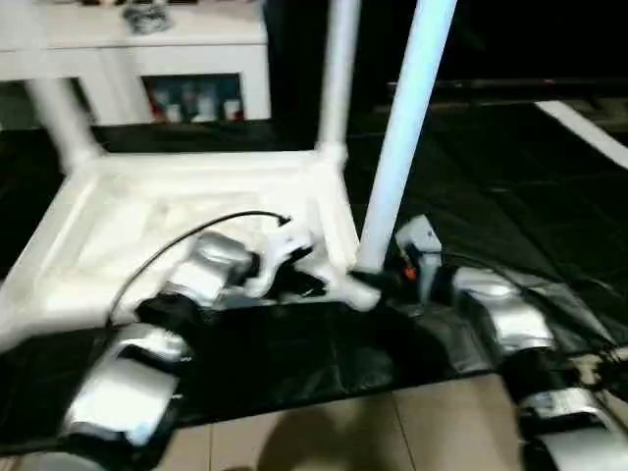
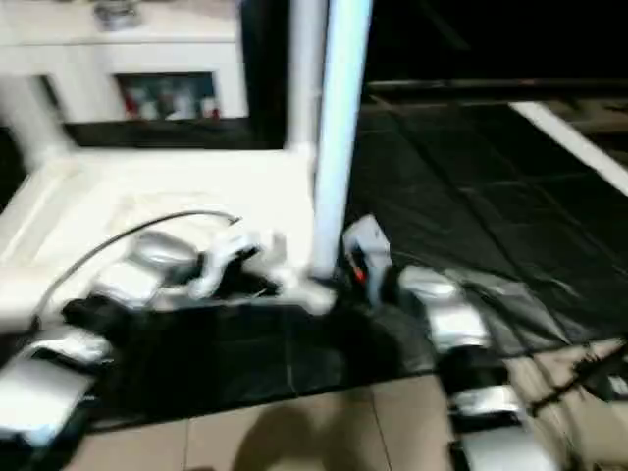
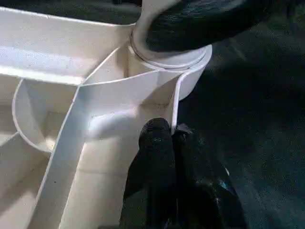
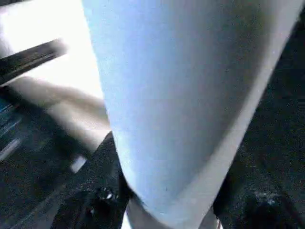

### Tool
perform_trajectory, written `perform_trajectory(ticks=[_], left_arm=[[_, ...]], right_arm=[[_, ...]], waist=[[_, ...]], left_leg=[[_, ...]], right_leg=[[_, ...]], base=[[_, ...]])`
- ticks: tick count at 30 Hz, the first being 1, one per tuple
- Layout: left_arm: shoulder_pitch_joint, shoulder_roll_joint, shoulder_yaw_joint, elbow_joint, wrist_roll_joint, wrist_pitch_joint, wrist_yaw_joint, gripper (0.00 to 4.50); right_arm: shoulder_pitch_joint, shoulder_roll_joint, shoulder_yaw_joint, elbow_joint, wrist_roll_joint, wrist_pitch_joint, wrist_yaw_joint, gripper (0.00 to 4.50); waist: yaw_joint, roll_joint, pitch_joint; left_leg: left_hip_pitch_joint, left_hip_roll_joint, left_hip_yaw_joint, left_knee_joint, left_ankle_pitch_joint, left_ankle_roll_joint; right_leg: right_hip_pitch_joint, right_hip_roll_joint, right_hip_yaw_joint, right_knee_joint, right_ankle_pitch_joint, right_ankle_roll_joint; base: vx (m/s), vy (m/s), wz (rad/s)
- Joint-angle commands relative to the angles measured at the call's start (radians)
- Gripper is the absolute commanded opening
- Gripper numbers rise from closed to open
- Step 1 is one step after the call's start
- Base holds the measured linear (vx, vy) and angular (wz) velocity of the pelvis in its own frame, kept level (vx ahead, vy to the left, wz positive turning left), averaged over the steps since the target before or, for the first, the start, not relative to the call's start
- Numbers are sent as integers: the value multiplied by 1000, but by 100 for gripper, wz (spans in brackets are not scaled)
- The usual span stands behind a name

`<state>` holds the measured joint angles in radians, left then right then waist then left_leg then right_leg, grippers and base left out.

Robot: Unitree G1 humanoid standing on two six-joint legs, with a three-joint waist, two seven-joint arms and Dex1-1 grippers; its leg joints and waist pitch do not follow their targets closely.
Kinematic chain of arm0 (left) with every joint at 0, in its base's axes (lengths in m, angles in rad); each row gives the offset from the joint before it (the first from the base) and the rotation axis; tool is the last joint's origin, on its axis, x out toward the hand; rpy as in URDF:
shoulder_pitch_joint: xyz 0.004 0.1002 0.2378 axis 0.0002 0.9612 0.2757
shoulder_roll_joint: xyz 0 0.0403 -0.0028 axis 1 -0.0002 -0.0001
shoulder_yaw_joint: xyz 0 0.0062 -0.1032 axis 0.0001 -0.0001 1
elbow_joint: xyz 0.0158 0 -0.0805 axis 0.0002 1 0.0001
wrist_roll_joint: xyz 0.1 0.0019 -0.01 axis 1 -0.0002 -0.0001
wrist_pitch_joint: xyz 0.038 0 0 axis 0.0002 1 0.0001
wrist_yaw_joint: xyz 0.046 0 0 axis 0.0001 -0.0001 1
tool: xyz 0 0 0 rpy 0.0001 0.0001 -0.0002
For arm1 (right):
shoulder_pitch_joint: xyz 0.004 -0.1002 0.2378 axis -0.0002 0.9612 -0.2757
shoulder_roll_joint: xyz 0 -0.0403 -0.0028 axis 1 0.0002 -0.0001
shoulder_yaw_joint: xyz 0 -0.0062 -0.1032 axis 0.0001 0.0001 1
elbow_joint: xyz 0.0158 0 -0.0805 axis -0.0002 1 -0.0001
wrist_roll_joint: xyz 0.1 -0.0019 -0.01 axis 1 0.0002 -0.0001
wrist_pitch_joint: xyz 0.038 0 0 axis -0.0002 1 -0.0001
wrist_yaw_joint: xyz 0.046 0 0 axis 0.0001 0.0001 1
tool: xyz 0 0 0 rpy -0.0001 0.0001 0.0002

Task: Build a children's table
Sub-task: Rotate leg to tighten

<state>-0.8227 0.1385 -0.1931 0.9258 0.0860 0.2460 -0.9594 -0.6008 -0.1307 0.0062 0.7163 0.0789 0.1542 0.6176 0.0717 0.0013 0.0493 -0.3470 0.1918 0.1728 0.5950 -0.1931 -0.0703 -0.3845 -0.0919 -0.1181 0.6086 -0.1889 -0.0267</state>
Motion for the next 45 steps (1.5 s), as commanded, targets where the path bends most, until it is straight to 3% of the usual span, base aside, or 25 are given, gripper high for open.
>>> perform_trajectory(ticks=[1,3,4,8,10,11,16,17,18,19,20,24,25,28,30,31,35,36,39,44,45], left_arm=[[-32,-117,22,29,-51,11,158,0],[-40,-130,35,39,-52,8,197,0],[-47,-138,44,45,-53,4,227,0],[-61,-141,60,45,-43,2,259,0],[-52,-118,48,28,-32,0,227,0],[-45,-102,43,15,-23,-8,202,0],[-41,-70,36,-9,-26,-9,151,0],[-41,-67,38,-10,-27,-8,148,0],[-41,-61,38,-10,-28,-11,139,0],[-40,-53,38,-11,-28,-15,126,0],[-40,-53,38,-11,-28,-15,126,0],[-32,-31,39,-26,-36,-20,84,0],[-23,-20,37,-36,-40,-29,52,0],[-7,2,31,-61,-50,-35,-8,0],[4,20,21,-82,-55,-44,-59,0],[10,29,15,-94,-58,-48,-86,0],[25,56,-4,-127,-66,-61,-166,0],[31,72,-13,-140,-65,-66,-207,0],[46,103,-34,-162,-65,-85,-286,0],[78,158,-82,-216,-65,-100,-414,0],[88,177,-100,-238,-66,-93,-456,0]], right_arm=[[-28,122,71,75,-6,45,-116,198],[-41,140,63,91,-6,52,-159,197],[-54,153,60,105,-12,55,-200,197],[-79,199,16,105,-21,53,-292,197],[-76,201,10,90,-16,50,-285,266],[-76,204,1,87,-15,49,-285,266],[-69,192,8,73,-12,37,-284,311],[-70,191,9,74,-10,34,-290,316],[-69,187,9,71,-7,28,-283,316],[-67,182,9,65,-3,23,-272,344],[-67,182,9,65,-3,23,-272,344],[-38,155,5,-7,9,4,-179,388],[-22,137,8,-43,19,13,-138,399],[6,98,26,-102,34,24,-55,409],[25,68,35,-144,54,37,6,442],[31,55,37,-160,64,44,30,445],[45,8,49,-197,79,53,121,449],[56,-26,59,-223,85,55,184,449],[65,-78,70,-253,96,63,280,449],[78,-184,132,-313,118,96,489,449],[72,-212,156,-314,123,106,560,449]], waist=[[-4,-9,-53],[-4,-6,-54],[-6,-14,-56],[-6,-10,-59],[-6,-9,-59],[-8,2,-58],[-15,-1,-59],[-14,11,-60],[-18,6,-60],[-18,9,-60],[-18,9,-60],[-17,12,-67],[-14,13,-68],[-10,13,-70],[-7,14,-68],[-6,10,-68],[0,15,-67],[5,9,-67],[17,11,-65],[37,12,-67],[38,7,-66]], left_leg=[[6,36,-19,-79,-278,-3],[2,34,-18,-77,-263,20],[-3,35,-16,-76,-225,32],[-3,38,-13,-78,-184,45],[-4,39,-13,-79,-177,52],[-7,38,-14,-80,-181,52],[-7,39,-14,-80,-185,47],[-6,40,-16,-81,-184,44],[-8,40,-15,-81,-185,43],[-8,40,-15,-81,-188,44],[-8,40,-15,-81,-188,44],[-10,40,-14,-74,-141,62],[-12,41,-14,-72,-109,85],[-12,43,-13,-69,-97,104],[-11,45,-12,-70,-105,108],[-11,43,-11,-69,-112,112],[-10,48,-11,-68,-107,109],[-10,46,-10,-68,-106,105],[-9,49,-7,-68,-113,100],[-9,52,-7,-66,-112,96],[-10,52,-7,-66,-110,95]], right_leg=[[36,-77,55,-112,-467,-136],[38,-78,57,-114,-460,-132],[39,-76,60,-106,-415,-137],[41,-75,64,-96,-305,-168],[44,-74,64,-93,-278,-175],[46,-75,64,-93,-275,-176],[47,-74,65,-91,-263,-184],[47,-76,65,-89,-253,-189],[48,-73,65,-89,-232,-195],[48,-73,65,-87,-218,-202],[48,-73,65,-87,-218,-202],[53,-72,67,-72,-106,-233],[53,-71,67,-65,-36,-252],[53,-73,66,-60,5,-274],[53,-72,66,-60,6,-279],[54,-72,67,-61,1,-278],[50,-73,67,-60,-12,-279],[52,-72,66,-60,-19,-277],[49,-72,67,-62,-46,-263],[48,-72,68,-57,-43,-257],[47,-73,68,-57,-46,-256]], base=[[0,0,0],[0,0,0],[0,0,0],[0,0,0],[0,0,0],[0,0,0],[0,0,0],[0,0,0],[0,0,0],[0,0,0],[0,0,0],[0,0,0],[0,0,0],[0,0,0],[0,0,0],[0,0,0],[0,0,0],[0,0,0],[0,0,0],[0,0,0],[0,0,0]])
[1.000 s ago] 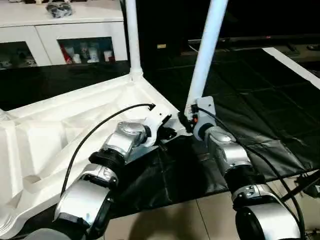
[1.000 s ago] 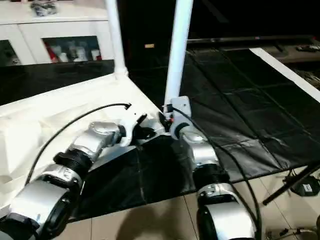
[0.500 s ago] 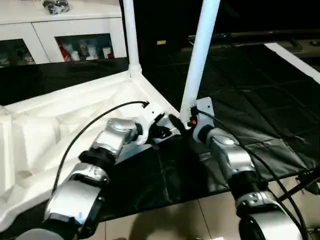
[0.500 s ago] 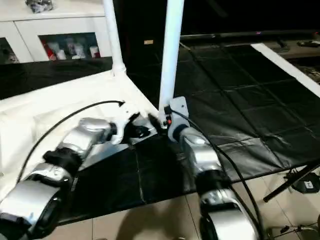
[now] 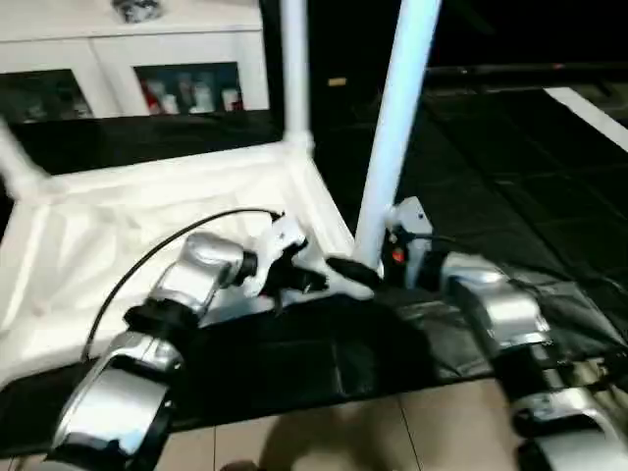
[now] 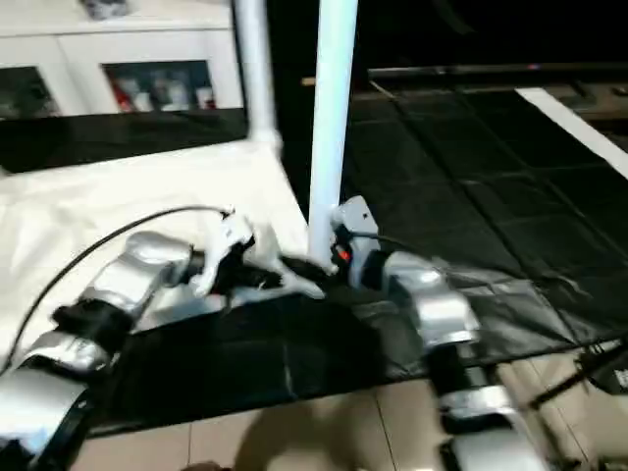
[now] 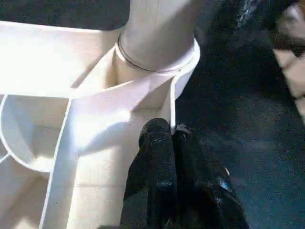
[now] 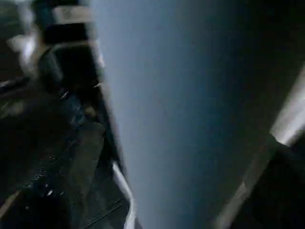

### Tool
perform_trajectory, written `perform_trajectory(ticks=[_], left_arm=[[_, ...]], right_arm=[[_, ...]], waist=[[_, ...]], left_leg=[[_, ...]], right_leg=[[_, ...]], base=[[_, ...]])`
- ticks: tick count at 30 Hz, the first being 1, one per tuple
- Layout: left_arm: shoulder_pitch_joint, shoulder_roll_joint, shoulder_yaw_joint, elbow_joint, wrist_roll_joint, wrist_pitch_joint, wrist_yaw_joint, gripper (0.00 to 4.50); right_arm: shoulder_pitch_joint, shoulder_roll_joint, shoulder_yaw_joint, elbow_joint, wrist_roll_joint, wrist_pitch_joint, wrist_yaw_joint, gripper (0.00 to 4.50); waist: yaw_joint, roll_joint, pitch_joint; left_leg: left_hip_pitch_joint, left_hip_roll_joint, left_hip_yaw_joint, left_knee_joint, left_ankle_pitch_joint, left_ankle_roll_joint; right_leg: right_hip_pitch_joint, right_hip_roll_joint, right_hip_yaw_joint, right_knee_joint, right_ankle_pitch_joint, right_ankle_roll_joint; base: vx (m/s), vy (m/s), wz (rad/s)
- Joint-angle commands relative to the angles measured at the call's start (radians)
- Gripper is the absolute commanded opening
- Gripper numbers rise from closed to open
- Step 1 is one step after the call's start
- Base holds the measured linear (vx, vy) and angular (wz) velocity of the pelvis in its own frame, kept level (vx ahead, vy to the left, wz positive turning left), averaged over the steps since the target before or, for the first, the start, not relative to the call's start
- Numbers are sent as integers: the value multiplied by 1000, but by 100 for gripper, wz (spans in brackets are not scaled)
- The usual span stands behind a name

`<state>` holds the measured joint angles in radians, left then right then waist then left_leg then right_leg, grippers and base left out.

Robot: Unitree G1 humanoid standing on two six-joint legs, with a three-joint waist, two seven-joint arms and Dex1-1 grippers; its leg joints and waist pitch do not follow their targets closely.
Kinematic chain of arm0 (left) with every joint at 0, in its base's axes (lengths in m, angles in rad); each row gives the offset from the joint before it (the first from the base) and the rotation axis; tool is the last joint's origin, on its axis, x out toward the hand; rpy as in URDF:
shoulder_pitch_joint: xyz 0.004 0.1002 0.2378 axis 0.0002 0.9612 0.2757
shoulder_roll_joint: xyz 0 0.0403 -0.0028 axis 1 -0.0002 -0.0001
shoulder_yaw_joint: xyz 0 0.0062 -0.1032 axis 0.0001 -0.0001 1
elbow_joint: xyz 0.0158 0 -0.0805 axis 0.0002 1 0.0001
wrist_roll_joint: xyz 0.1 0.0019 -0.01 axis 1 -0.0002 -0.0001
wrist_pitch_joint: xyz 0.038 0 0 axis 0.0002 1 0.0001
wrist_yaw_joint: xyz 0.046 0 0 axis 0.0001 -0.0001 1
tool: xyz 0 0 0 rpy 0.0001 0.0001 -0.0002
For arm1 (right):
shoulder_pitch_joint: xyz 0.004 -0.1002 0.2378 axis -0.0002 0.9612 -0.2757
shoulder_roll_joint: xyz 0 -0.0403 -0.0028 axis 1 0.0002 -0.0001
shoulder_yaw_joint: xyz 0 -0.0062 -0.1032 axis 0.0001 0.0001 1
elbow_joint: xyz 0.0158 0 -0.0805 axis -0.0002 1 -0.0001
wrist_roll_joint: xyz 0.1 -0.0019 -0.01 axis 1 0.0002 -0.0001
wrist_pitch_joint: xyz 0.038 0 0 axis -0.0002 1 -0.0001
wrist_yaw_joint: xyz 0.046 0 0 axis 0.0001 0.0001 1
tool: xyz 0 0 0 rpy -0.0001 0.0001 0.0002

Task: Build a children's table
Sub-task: Rotate leg to tighten

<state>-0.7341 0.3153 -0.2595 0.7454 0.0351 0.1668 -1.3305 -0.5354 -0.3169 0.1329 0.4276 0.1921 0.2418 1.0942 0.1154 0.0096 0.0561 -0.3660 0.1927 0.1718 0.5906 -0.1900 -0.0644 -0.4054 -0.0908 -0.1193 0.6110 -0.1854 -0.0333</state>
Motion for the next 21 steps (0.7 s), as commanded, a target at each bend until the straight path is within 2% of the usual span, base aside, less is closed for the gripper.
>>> perform_trajectory(ticks=[1,4,5,6,7,9,10,12,13,17,21], left_arm=[[3,5,-40,-63,-15,-12,-97,0],[7,15,-51,-71,-11,-16,-115,0],[11,22,-60,-78,-9,-16,-131,0],[12,24,-62,-80,-9,-16,-136,0],[14,30,-68,-84,-6,-21,-144,0],[16,36,-74,-86,-2,-28,-153,0],[16,38,-76,-86,-1,-29,-157,0],[16,38,-76,-86,-1,-29,-157,0],[15,42,-79,-89,-1,-30,-163,0],[15,52,-87,-100,0,-31,-175,0],[14,54,-89,-103,0,-30,-176,0]], right_arm=[[4,-34,35,-22,10,19,106,449],[-4,-45,50,-12,8,12,142,449],[-19,-47,62,15,-4,-8,160,449],[-24,-47,66,23,-7,-14,164,449],[-35,-45,69,36,-4,0,179,449],[-56,-40,74,64,-5,4,200,432],[-64,-37,77,78,-3,7,215,414],[-64,-37,77,78,-3,7,215,414],[-72,-37,83,91,-2,4,233,382],[-90,-40,98,113,6,6,269,368],[-95,-40,99,122,7,4,279,323]], waist=[[-3,-1,-74],[-2,0,-74],[-2,-3,-73],[-3,-2,-74],[-2,-4,-73],[-4,-3,-75],[-4,-8,-74],[-3,-5,-75],[-3,-4,-77],[-1,-3,-78],[-2,-3,-77]], left_leg=[[9,51,-6,-61,-115,90],[8,50,-7,-61,-115,82],[7,49,-7,-61,-116,81],[6,49,-8,-61,-119,75],[7,48,-7,-60,-119,73],[5,47,-8,-60,-110,74],[4,47,-7,-59,-104,76],[5,48,-7,-59,-94,79],[6,47,-7,-57,-90,81],[5,47,-8,-55,-73,91],[5,48,-7,-56,-87,86]], right_leg=[[69,-75,68,-60,-56,-250],[67,-75,67,-60,-73,-247],[67,-74,68,-62,-81,-244],[68,-76,67,-61,-96,-244],[68,-76,67,-62,-105,-240],[68,-75,66,-61,-103,-240],[68,-73,67,-61,-97,-237],[68,-73,66,-59,-88,-238],[68,-73,66,-57,-80,-242],[68,-73,65,-54,-57,-247],[67,-73,65,-56,-71,-249]], base=[[0,0,0],[0,0,0],[0,0,0],[0,0,0],[0,0,0],[0,0,0],[0,0,0],[0,0,0],[0,0,0],[0,0,0],[0,0,0]])
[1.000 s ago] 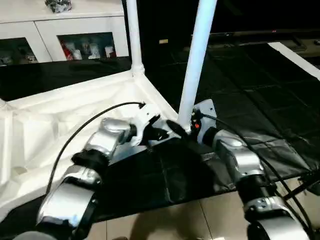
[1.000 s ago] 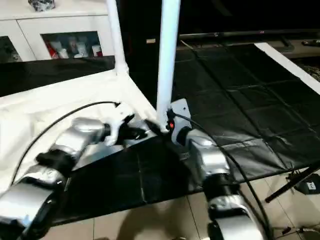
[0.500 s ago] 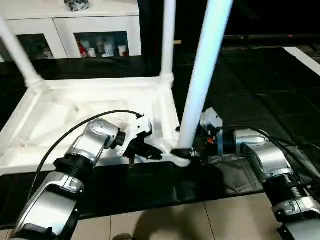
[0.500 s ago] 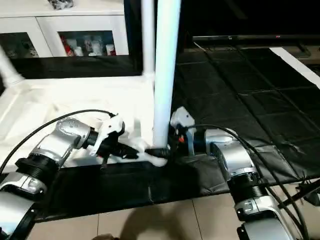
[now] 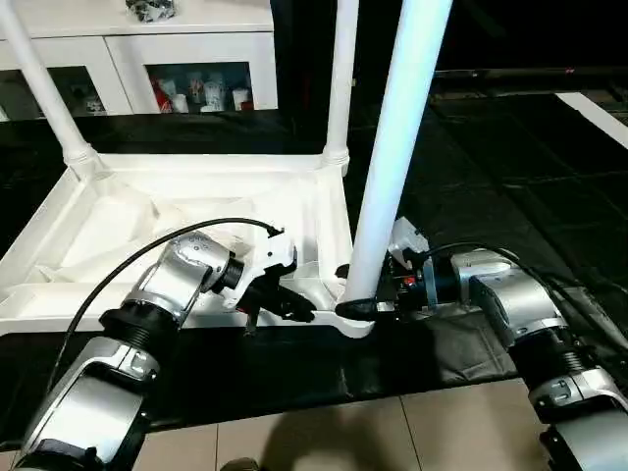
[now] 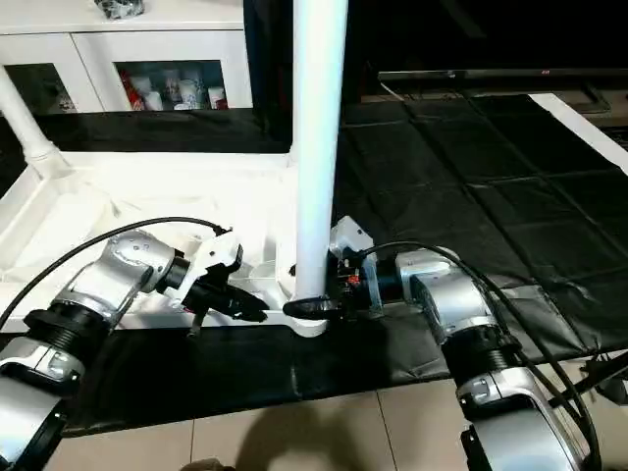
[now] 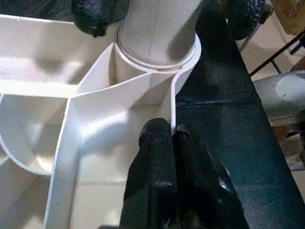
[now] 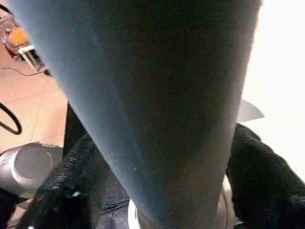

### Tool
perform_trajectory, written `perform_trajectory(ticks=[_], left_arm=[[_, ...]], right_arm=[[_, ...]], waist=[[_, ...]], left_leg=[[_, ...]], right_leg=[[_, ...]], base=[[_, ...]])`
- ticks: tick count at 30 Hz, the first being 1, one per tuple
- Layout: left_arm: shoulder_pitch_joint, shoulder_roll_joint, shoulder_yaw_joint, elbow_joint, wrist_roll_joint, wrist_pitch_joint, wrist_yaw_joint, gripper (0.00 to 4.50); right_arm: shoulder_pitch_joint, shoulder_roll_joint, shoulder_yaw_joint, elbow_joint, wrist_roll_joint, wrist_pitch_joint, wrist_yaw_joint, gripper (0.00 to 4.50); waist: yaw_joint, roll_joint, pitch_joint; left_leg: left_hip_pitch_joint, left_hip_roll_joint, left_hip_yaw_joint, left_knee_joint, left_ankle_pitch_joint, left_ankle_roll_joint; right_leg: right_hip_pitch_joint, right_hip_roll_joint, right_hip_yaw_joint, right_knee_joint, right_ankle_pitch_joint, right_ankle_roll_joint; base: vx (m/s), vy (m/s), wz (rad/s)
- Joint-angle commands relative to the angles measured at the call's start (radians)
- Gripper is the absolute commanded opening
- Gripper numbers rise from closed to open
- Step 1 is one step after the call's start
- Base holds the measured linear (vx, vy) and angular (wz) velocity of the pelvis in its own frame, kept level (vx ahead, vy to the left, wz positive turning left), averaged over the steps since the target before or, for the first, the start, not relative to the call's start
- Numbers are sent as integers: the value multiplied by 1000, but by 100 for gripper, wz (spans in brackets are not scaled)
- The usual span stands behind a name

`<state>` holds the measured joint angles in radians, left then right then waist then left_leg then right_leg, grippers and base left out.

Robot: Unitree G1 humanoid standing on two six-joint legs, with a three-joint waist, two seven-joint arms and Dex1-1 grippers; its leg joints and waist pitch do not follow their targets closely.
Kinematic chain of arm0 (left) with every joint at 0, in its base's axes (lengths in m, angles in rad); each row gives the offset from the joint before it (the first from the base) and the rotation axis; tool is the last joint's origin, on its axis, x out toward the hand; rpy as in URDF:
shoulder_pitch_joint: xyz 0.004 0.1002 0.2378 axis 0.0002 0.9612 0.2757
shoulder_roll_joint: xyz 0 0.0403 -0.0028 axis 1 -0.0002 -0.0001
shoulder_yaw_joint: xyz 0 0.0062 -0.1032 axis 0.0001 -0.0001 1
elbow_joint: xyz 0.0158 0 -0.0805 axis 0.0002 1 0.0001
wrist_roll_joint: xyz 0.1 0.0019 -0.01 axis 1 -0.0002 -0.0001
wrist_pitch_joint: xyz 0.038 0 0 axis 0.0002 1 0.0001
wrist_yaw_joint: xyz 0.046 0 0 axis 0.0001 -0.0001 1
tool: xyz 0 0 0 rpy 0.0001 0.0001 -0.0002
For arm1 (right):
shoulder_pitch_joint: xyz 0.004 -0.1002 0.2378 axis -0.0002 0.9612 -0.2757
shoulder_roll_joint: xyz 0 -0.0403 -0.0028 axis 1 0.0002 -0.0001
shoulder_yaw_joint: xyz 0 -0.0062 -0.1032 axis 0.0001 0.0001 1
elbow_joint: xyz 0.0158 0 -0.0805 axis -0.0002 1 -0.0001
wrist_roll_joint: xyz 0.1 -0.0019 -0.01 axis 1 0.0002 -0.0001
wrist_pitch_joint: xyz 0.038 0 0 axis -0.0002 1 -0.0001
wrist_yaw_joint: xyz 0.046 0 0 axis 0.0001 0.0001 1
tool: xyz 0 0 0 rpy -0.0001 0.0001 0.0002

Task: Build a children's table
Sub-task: Rotate leg to tighten

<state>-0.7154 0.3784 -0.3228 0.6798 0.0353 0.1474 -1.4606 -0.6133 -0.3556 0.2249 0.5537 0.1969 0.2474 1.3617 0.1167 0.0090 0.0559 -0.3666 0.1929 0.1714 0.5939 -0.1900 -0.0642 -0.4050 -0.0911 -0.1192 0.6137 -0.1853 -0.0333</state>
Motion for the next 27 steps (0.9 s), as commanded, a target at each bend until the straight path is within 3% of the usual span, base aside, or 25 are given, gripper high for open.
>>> perform_trajectory(ticks=[1,10,16,23,26,27], left_arm=[[-5,-9,-26,-37,0,-10,-46,0],[-3,-21,-12,-31,-10,-1,-5,0],[-1,-42,9,-31,-16,41,68,0],[-16,-130,62,3,-15,140,271,0],[-55,-193,102,59,-15,183,412,0],[-83,-230,127,94,-22,196,491,0]], right_arm=[[-17,-1,7,-4,3,-1,12,312],[-8,3,-1,4,7,-9,27,231],[12,25,-21,-15,13,4,-50,213],[42,127,-72,-7,-43,30,-368,205],[29,210,-108,31,-60,83,-570,204],[7,257,-123,67,-74,95,-682,204]], waist=[[-3,-4,-77],[-2,-4,-79],[-1,-1,-75],[-18,-2,-70],[-33,-4,-72],[-34,1,-71]], left_leg=[[5,47,-7,-59,-87,82],[6,47,-7,-56,-75,87],[7,48,-8,-58,-104,71],[4,42,-13,-65,-145,25],[6,37,-12,-63,-147,18],[6,37,-12,-64,-144,19]], right_leg=[[68,-72,65,-58,-75,-246],[68,-72,65,-56,-61,-249],[65,-72,65,-62,-112,-239],[67,-73,62,-78,-233,-193],[69,-73,62,-83,-258,-179],[66,-72,63,-84,-256,-180]], base=[[0,0,0],[0,0,0],[0,0,0],[0,0,0],[0,0,0],[0,0,0]])
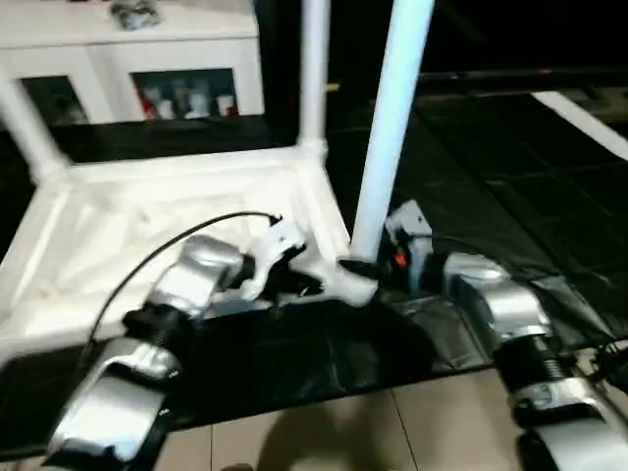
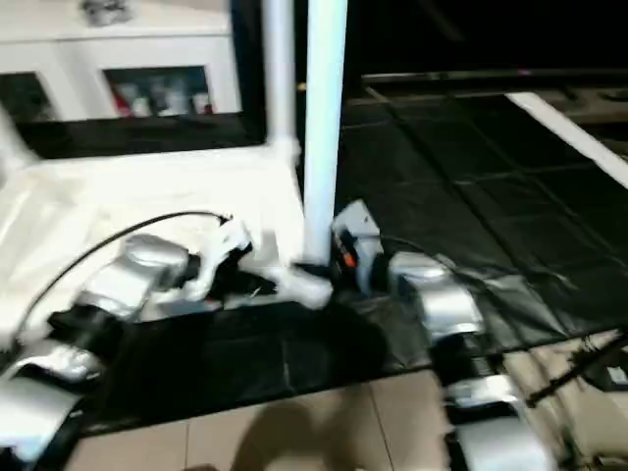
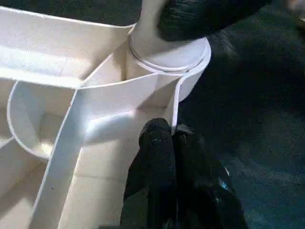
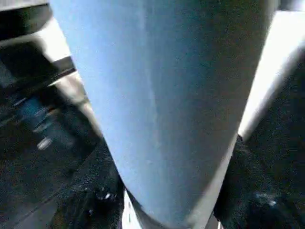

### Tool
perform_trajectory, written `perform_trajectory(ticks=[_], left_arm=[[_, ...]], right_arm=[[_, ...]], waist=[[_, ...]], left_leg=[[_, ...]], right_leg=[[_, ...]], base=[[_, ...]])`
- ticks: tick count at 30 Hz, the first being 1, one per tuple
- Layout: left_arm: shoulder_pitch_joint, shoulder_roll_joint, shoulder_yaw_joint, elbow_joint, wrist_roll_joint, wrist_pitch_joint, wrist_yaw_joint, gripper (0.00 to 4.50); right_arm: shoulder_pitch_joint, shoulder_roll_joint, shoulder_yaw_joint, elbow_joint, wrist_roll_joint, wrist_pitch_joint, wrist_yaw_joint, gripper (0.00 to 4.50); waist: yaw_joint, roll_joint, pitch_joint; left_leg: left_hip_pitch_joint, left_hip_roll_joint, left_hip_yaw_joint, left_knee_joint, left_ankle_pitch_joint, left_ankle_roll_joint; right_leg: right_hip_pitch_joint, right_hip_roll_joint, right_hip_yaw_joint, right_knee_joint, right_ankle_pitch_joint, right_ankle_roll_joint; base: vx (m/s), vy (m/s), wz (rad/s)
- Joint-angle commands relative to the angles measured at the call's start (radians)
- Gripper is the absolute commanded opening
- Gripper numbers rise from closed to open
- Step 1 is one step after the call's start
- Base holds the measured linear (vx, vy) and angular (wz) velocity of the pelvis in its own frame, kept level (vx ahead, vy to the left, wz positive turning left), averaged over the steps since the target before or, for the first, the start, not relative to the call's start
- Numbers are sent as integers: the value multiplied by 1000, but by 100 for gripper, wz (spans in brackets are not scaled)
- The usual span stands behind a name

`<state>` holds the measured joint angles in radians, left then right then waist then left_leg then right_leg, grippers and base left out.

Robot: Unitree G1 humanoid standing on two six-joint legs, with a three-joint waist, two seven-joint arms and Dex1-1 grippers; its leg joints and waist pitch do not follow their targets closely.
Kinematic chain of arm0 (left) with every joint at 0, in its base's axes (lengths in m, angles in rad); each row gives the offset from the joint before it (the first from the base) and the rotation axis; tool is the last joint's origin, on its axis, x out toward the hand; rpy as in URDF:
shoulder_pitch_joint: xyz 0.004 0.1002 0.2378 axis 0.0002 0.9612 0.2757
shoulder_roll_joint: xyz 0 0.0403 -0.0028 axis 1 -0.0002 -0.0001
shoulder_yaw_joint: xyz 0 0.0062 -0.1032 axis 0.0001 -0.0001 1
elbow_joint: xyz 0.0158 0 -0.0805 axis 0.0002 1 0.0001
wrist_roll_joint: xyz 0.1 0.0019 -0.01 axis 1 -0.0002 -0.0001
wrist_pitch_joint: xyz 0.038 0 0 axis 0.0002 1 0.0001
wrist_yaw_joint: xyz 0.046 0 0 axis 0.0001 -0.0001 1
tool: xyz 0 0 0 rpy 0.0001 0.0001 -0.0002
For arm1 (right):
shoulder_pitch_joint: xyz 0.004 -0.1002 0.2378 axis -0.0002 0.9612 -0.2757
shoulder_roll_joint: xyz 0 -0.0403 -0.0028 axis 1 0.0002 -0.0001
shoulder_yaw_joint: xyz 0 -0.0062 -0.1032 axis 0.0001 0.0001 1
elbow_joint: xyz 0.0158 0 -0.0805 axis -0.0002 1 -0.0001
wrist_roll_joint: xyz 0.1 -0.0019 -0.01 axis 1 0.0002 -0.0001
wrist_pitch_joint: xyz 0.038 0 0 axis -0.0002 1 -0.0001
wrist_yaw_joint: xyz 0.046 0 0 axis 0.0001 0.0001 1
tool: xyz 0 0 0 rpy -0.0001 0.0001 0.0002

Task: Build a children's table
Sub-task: Rotate leg to tighten

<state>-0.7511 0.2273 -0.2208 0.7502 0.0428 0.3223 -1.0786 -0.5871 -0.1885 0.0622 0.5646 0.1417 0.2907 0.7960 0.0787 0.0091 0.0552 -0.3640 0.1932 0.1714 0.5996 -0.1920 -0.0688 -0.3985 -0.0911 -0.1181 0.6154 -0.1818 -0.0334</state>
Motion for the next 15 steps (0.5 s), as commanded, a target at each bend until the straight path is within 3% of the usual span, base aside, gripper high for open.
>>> perform_trajectory(ticks=[1,2,3,5,9,10,13,15], left_arm=[[-47,-79,25,23,-29,21,109,0],[-65,-101,41,45,-34,27,156,0],[-85,-128,63,67,-43,32,217,0],[-111,-170,88,89,-53,34,305,0],[-124,-195,95,87,-48,36,352,0],[-127,-197,97,89,-42,37,356,0],[-126,-188,94,94,-30,26,348,0],[-126,-180,93,99,-28,23,341,0]], right_arm=[[-19,90,40,56,-18,52,-117,204],[-34,118,32,80,-27,55,-184,204],[-58,154,22,111,-30,52,-251,203],[-114,212,0,178,-35,36,-376,203],[-172,259,-13,236,-58,0,-471,203],[-173,266,-16,233,-64,3,-476,254],[-171,277,-29,224,-62,10,-471,269],[-171,278,-32,227,-63,4,-472,286]], waist=[[-1,1,-67],[-2,-2,-70],[-4,5,-70],[-9,3,-72],[-15,3,-75],[-14,3,-77],[-15,2,-77],[-15,3,-76]], left_leg=[[4,35,-9,-70,-145,21],[5,34,-13,-71,-155,14],[6,34,-12,-69,-151,12],[4,34,-11,-68,-136,22],[1,33,-11,-66,-114,33],[1,33,-11,-65,-97,47],[-1,34,-10,-65,-75,77],[2,35,-10,-66,-88,79]], right_leg=[[55,-70,63,-88,-264,-179],[60,-72,59,-90,-284,-176],[57,-72,61,-89,-277,-177],[58,-70,62,-86,-224,-190],[60,-70,63,-76,-151,-215],[63,-69,63,-72,-114,-219],[65,-69,63,-68,-66,-234],[65,-70,63,-69,-73,-237]], base=[[0,0,0],[0,0,0],[0,0,0],[0,0,0],[0,0,0],[0,0,0],[0,0,0],[0,0,0]])
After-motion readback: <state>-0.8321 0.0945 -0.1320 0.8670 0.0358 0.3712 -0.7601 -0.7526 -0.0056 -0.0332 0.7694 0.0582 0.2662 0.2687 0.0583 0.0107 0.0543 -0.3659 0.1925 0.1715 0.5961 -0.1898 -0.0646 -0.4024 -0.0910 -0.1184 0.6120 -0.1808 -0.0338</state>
